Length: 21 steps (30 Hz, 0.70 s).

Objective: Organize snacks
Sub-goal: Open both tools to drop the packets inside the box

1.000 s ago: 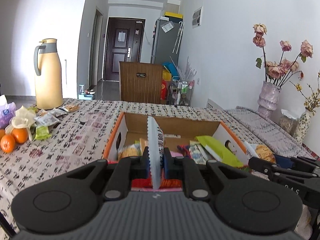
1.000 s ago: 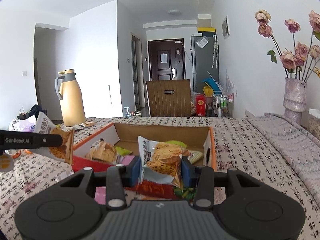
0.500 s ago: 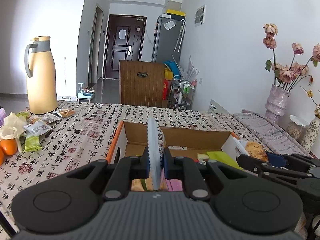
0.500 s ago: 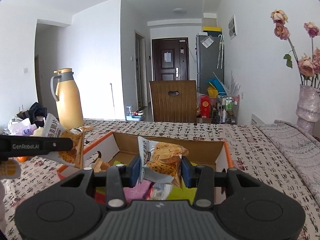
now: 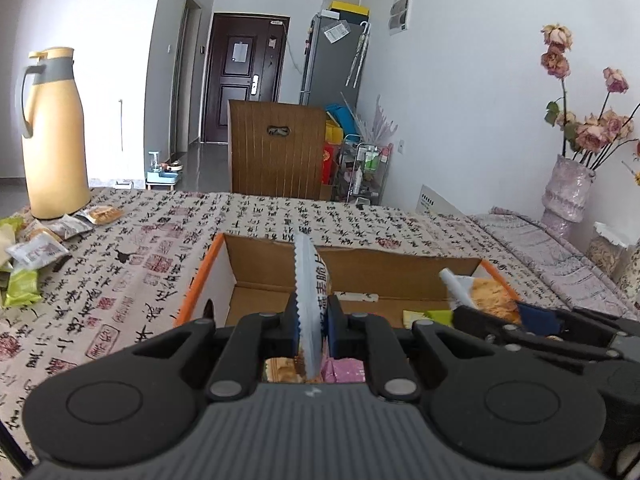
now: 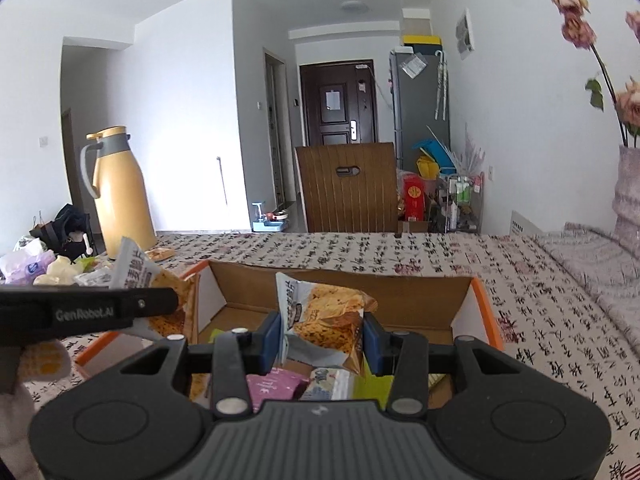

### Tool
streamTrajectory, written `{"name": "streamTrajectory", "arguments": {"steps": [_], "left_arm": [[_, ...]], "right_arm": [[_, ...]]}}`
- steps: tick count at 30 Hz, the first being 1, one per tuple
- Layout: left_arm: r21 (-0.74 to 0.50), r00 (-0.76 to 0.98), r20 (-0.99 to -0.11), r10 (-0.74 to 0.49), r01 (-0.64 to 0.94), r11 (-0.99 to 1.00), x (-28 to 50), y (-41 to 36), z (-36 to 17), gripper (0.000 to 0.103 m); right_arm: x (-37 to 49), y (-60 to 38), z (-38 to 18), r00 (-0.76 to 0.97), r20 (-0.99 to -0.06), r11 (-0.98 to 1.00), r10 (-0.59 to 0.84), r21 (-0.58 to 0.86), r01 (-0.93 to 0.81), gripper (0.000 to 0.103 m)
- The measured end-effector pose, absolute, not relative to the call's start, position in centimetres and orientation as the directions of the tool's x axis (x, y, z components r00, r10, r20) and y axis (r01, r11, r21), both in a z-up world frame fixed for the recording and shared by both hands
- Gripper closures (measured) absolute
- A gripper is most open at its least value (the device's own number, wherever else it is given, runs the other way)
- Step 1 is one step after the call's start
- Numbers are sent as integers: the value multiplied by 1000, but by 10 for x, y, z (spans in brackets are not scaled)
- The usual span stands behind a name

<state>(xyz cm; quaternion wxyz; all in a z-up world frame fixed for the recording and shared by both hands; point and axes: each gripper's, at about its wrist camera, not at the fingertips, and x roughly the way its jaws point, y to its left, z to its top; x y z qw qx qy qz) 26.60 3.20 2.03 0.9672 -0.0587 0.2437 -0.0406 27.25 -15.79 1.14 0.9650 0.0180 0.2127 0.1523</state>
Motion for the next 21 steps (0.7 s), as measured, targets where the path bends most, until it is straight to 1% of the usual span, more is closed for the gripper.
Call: {"name": "streamTrajectory", "arguments": {"steps": [3, 7, 8, 10, 11, 12, 13, 14, 15, 16, 17, 18, 21], "left_arm": [[-144, 866, -487, -114, 49, 988, 272, 36, 12, 90], [-156, 873, -474, -118, 49, 987, 268, 40, 11, 90], [-157, 875, -470, -115, 46, 987, 267, 40, 11, 90], [-163, 879, -463, -116, 44, 986, 265, 42, 12, 89], [-164, 882, -459, -107, 34, 986, 264, 43, 12, 83], [-163, 884, -458, -97, 24, 986, 264, 44, 13, 68], [-165, 887, -453, -89, 15, 986, 263, 46, 13, 57], [-165, 891, -448, -75, 0, 986, 262, 47, 14, 34], [-161, 895, -443, -57, -17, 987, 260, 47, 15, 13], [-155, 898, -438, -34, -38, 987, 259, 48, 15, 5], [-149, 903, -429, -8, -62, 987, 257, 49, 16, 0], [-147, 907, -420, 8, -77, 986, 256, 50, 17, 0], [-159, 905, -425, 3, -78, 984, 256, 52, 18, 0]], "right_arm": [[274, -161, 7, 858, -416, 953, 301, 111, -281, 62], [273, -158, 3, 853, -430, 955, 295, 102, -279, 61], [272, -158, 2, 854, -434, 957, 288, 98, -273, 60], [271, -159, 2, 856, -437, 961, 276, 94, -262, 53], [271, -160, 2, 858, -436, 962, 270, 94, -255, 46], [270, -160, 2, 862, -434, 965, 261, 92, -246, 37], [271, -162, 3, 866, -430, 967, 255, 93, -239, 34], [271, -163, 3, 869, -426, 968, 252, 96, -233, 27], [271, -164, 4, 872, -422, 969, 247, 99, -226, 15], [271, -165, 4, 875, -420, 970, 241, 101, -219, 9], [271, -167, 4, 877, -418, 971, 238, 104, -214, 1], [270, -167, 4, 878, -416, 972, 236, 108, -210, 0], [271, -170, 4, 879, -413, 972, 236, 115, -207, 0]]}}
